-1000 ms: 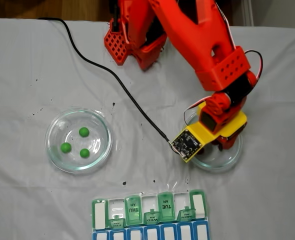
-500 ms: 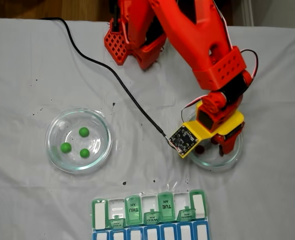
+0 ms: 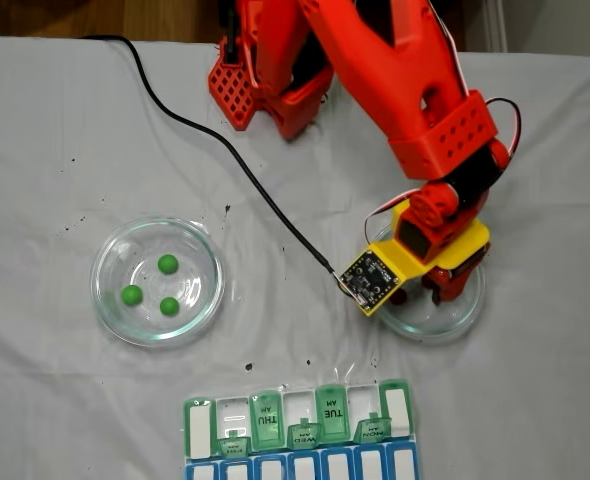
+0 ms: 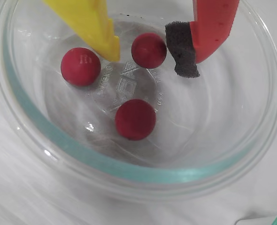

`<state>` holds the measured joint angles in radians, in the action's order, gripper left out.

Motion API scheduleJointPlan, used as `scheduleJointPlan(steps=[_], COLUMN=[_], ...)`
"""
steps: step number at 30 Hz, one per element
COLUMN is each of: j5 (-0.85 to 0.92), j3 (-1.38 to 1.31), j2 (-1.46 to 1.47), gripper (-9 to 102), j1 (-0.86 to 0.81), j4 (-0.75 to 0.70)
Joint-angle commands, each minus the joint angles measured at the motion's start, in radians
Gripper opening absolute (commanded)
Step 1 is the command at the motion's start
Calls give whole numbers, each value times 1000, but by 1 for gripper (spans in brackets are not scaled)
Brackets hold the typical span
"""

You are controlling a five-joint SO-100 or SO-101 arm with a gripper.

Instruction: Sort medicines into box.

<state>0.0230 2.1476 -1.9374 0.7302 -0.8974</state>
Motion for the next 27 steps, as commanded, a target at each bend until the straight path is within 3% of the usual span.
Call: scheduleJointPlan(steps=[1, 27], j5=[-6, -37], j3=[-66, -61], j2=[-69, -20], gripper=[21, 16], j1=[32, 61], j4=[-37, -26])
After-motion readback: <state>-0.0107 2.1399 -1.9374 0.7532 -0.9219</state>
